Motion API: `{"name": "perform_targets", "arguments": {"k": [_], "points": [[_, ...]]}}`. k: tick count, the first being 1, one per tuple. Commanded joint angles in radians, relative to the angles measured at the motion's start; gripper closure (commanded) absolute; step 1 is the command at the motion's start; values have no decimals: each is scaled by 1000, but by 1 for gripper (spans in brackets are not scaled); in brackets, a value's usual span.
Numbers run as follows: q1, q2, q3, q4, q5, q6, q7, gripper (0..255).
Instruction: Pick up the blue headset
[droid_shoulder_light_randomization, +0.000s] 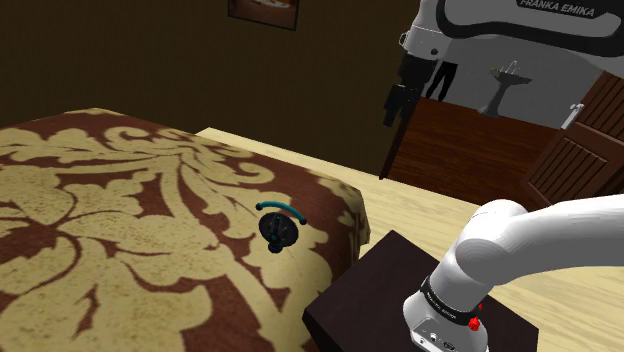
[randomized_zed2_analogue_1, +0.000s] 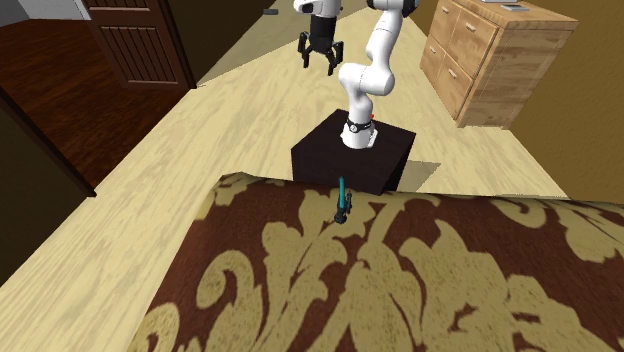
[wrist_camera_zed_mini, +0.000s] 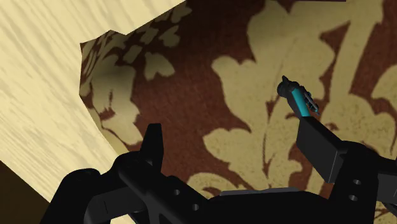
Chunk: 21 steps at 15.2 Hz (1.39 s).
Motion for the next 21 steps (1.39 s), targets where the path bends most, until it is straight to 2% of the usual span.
{"name": "perform_targets", "arguments": {"k": [1,11,21], "points": [[0,0,0,0,0,0,0,0],[83,197,53,-107,40,289,-12,0],[156,477,117,-109,61,559,-25,0]]}}
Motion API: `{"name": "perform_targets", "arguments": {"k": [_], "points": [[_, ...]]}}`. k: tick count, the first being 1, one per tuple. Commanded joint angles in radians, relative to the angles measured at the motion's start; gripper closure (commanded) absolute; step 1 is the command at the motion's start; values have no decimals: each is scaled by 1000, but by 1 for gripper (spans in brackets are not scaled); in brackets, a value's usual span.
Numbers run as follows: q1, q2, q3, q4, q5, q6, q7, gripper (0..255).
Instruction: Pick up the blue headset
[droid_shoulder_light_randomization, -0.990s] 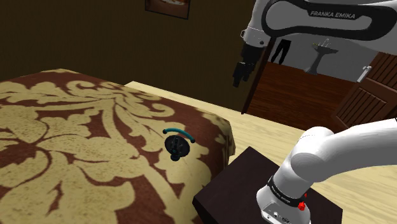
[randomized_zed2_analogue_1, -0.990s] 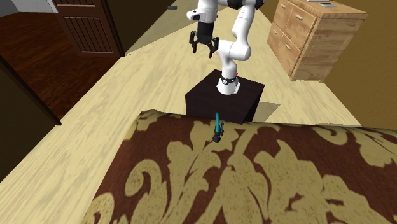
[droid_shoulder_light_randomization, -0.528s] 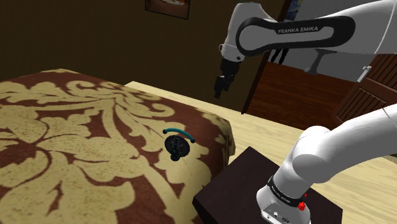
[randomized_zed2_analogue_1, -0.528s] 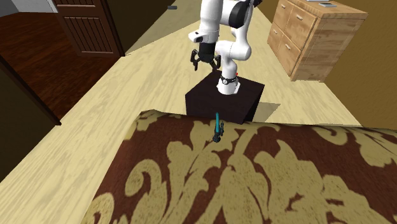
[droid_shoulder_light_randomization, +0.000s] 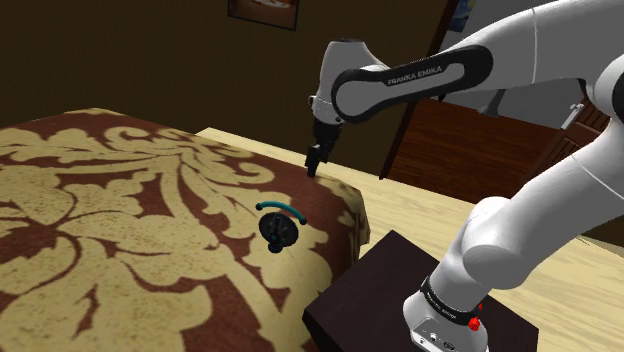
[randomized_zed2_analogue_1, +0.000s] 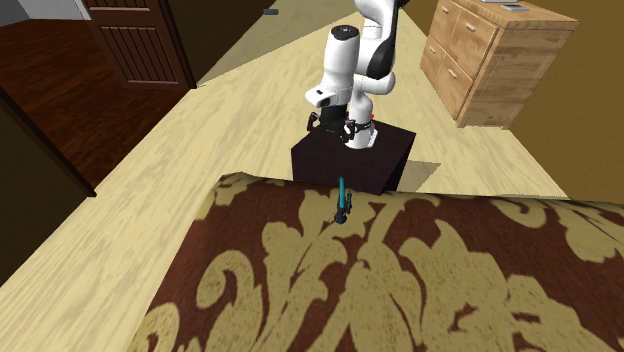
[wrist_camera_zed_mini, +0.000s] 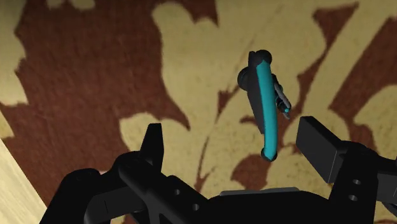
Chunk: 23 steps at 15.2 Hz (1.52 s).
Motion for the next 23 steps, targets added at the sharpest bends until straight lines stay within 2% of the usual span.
{"name": "perform_targets", "arguments": {"k": [1,11,18,21,22,23], "points": [[12,65,12,16,0,48,-6,0],[72,393,79,125,-37,253,3,0],[74,461,75,101,-60,343,23,0],[74,467,75,99,-62,351,25,0],[74,468,75,99,-63,351,25,255],[74,467,75,99,-62,351,25,255]]}}
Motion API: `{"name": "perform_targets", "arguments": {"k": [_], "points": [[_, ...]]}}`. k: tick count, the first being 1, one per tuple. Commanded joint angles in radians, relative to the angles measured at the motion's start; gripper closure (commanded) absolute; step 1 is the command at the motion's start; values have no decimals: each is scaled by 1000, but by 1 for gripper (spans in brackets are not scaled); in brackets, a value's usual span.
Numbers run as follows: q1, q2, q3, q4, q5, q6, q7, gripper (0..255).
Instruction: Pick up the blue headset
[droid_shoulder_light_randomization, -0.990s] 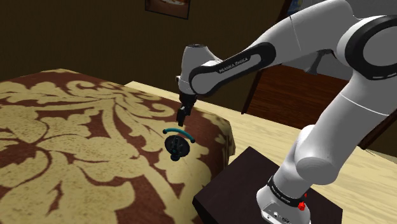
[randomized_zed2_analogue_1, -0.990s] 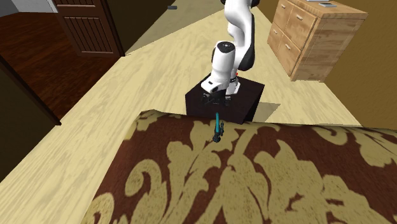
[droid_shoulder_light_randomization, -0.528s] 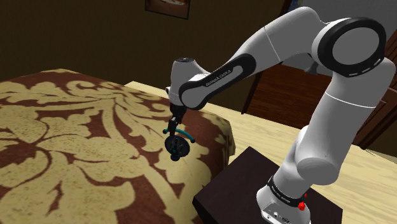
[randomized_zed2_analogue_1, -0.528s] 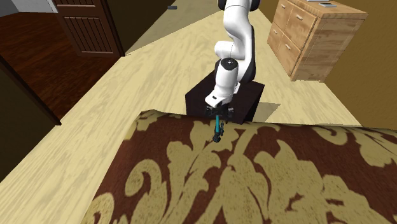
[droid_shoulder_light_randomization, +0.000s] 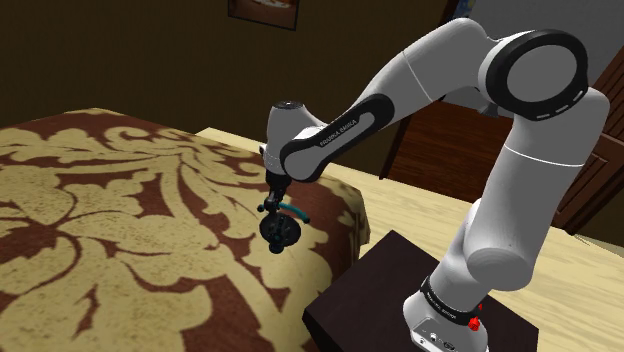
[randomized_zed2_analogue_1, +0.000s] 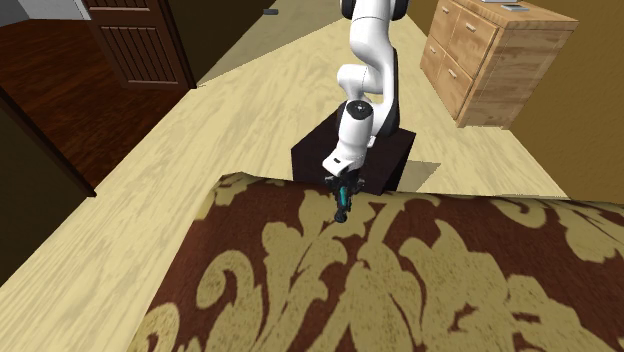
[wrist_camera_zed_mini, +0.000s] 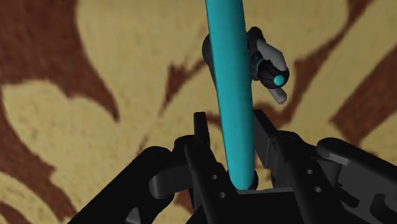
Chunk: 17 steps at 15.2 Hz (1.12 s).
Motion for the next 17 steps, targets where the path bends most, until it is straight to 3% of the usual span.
{"name": "perform_targets", "arguments": {"k": [1,8,17], "points": [[0,1,0,0,0,1,0,255],[0,0,0,0,0,0,0,255],[-2,-86,5,32,30,-116,-25,255]]}}
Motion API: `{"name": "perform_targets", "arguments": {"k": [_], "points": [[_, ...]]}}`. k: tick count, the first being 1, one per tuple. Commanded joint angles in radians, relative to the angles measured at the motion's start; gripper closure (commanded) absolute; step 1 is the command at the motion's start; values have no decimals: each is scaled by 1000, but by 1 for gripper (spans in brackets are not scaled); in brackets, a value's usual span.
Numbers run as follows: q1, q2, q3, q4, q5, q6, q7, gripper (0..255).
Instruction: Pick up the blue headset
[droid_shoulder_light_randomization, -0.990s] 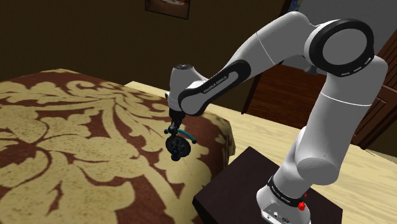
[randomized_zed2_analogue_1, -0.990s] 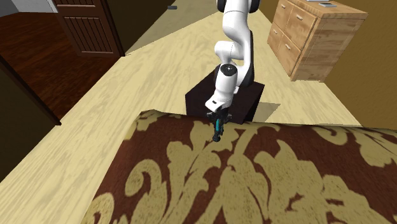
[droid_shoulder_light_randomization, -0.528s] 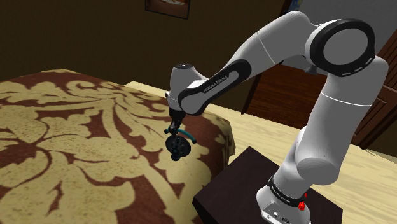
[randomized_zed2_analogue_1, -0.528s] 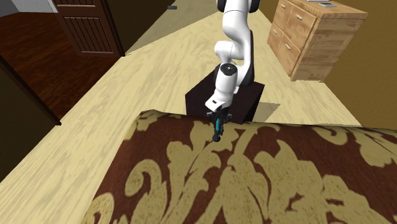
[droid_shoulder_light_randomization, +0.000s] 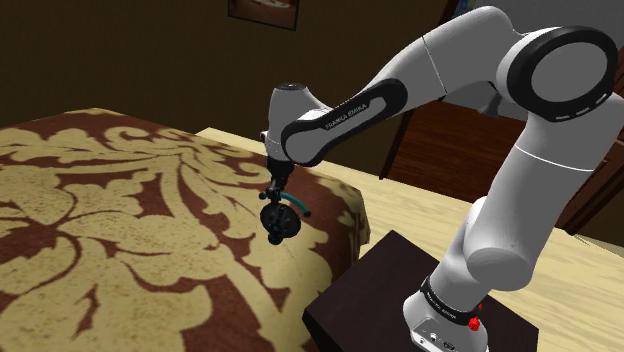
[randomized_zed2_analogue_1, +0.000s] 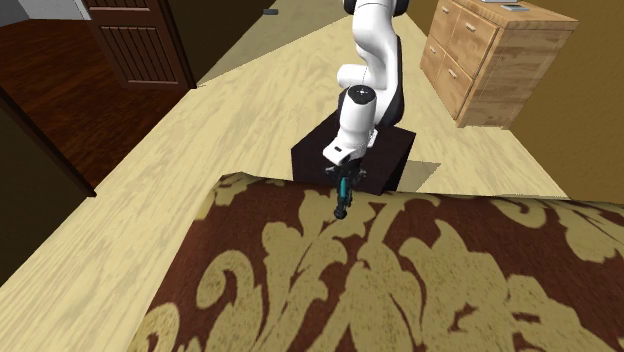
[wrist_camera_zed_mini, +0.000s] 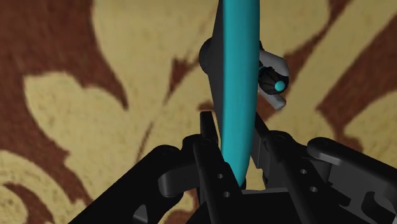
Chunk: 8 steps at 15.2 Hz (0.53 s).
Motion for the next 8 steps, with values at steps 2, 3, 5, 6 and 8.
{"name": "perform_targets", "arguments": {"k": [2,3,5,6,8], "points": [[0,-26,1,15,8,-41,-7,255],[0,-34,1,20,11,-54,-10,255],[0,-50,1,31,16,-80,-14,255],[0,-58,1,37,18,-93,-16,255],[0,-59,1,38,18,-95,-16,255]]}}
